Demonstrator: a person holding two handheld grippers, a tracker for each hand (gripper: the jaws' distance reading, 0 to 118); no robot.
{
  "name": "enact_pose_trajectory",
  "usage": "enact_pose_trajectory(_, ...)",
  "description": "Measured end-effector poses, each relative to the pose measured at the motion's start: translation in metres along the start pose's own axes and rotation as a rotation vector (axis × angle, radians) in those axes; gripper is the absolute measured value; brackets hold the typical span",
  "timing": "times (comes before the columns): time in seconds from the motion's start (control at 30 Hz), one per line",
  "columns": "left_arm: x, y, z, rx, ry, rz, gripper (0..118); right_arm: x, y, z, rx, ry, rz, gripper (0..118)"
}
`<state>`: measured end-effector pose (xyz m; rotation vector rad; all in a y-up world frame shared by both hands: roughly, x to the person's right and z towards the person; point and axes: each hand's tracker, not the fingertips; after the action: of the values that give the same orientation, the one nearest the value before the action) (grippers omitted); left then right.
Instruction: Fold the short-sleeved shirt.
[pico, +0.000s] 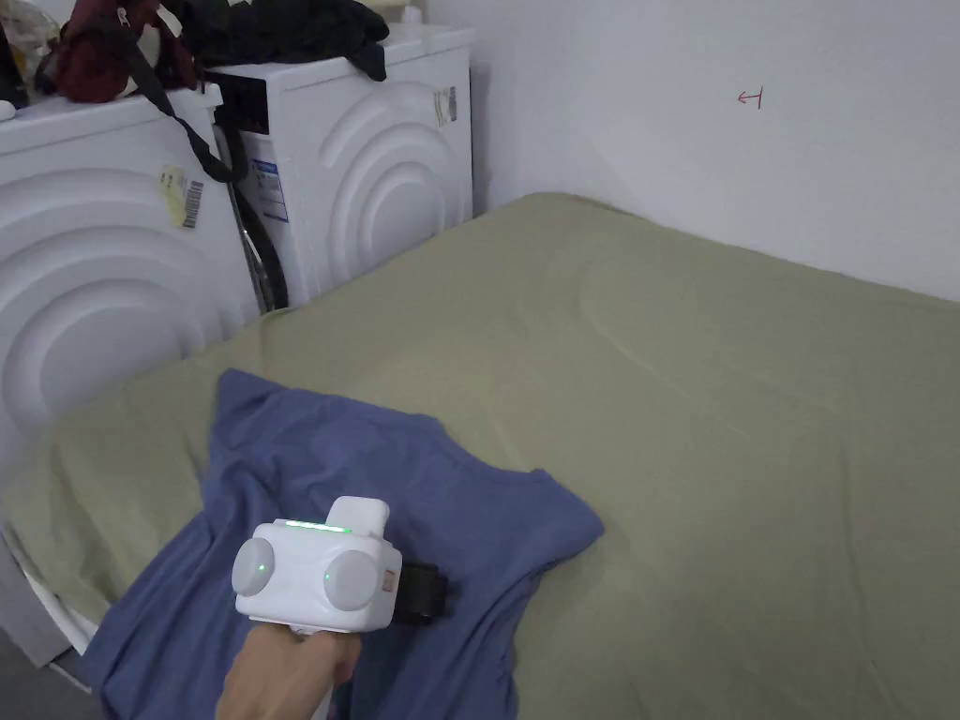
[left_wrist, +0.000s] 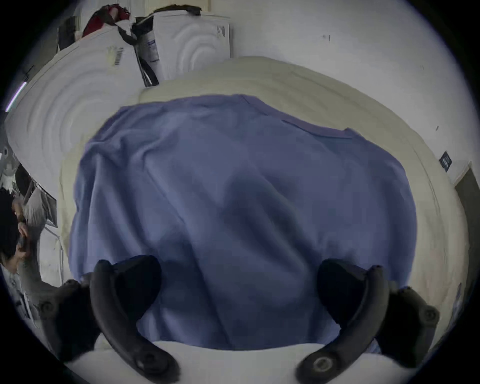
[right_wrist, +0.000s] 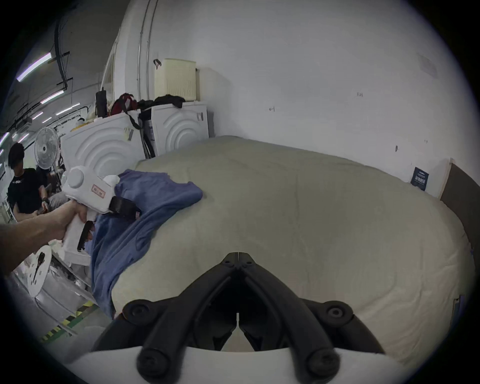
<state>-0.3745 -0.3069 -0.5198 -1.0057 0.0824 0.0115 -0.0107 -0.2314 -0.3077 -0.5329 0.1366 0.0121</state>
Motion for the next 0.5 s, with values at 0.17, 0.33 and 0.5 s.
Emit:
enact_pose_trajectory(0.17, 0.003, 0.002, 0.029, 0.059, -0.048, -0.033, 78, 0.006, -0.002, 0.007, -0.015, -0.002, -0.014, 2)
enact_pose_trajectory(0.33, 0.004, 0.008, 0.046, 0.051, -0.057, -0.048, 0, 0.022, 0.002, 0.036, 0.010, -0.029, -0.049, 2)
enact_pose_trajectory(0.5, 0.024, 0.023, 0.088, 0.128, -0.089, -0.054, 0, 0.053, -0.004, 0.078, 0.042, -0.112, -0.073, 2)
